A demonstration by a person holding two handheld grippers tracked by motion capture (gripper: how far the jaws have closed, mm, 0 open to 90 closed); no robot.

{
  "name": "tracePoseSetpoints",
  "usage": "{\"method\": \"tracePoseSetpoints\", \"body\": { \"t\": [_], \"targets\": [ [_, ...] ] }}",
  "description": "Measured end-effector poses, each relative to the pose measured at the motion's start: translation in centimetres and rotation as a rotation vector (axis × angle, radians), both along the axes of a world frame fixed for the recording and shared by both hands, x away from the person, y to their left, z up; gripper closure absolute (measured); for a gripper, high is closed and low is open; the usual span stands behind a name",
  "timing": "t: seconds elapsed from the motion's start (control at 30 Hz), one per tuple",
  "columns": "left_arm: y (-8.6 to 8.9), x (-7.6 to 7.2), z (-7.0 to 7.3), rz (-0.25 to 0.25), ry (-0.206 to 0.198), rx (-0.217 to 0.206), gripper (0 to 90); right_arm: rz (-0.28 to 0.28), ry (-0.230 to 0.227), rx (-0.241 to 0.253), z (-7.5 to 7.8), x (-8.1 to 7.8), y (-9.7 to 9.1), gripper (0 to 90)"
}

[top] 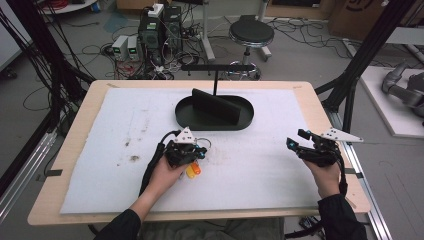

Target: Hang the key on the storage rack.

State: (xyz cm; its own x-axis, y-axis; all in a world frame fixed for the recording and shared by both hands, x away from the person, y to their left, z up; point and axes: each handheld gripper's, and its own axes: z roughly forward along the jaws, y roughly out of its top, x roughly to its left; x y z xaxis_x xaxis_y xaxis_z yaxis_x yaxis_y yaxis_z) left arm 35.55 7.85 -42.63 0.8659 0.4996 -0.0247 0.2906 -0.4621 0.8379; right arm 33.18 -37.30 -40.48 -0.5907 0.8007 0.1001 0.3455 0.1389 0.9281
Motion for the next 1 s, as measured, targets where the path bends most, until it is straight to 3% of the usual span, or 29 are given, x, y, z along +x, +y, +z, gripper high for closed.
{"method": "tracePoseSetpoints", "body": {
  "t": [0.37,0.57,0.73,1.0],
  "targets": [
    [1.9,-0.3,1.6,0.060,-0.057,-0.063,86.4,-0.002,-0.001,0.007,0.1,0.0,0.0,32.6],
    [3.6,-0.2,2.2,0.133,-0.096,-0.102,86.4,-0.003,0.001,0.009,0.1,0.0,0.0,32.6],
    [4.7,-0.1,2.4,0.187,-0.119,-0.113,86.4,-0.002,0.001,0.011,0.1,0.0,0.1,32.5],
    [5.2,0.2,2.3,0.218,-0.135,-0.120,86.0,0.000,-0.001,0.006,0.0,0.1,0.2,32.4]
  ]
}}
